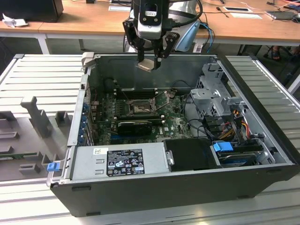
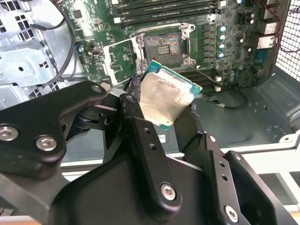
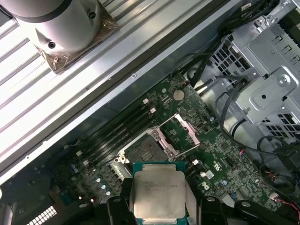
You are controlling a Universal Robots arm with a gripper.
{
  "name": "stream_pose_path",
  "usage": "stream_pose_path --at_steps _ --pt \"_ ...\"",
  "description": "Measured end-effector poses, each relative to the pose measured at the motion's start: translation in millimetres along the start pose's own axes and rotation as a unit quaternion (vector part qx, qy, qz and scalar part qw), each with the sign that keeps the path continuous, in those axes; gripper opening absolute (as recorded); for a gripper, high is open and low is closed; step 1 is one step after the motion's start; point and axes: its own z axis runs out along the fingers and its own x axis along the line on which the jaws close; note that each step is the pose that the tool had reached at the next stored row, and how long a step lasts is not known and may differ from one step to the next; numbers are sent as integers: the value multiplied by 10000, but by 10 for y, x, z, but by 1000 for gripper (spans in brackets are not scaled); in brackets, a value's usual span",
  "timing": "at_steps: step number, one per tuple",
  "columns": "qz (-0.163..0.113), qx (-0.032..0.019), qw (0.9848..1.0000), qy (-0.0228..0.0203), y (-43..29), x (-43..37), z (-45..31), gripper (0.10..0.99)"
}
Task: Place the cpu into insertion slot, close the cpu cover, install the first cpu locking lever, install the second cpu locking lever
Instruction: 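Place the cpu into insertion slot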
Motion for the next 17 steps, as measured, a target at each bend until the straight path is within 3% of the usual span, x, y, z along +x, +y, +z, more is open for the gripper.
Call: stream_pose_path --at_steps 7,12,17 --pt "338 -6 9994 -29 0 0 4 529" --pt "746 -13 9972 -64 -1 0 11 529" --pt "1117 -20 9937 -97 -1 0 18 529"
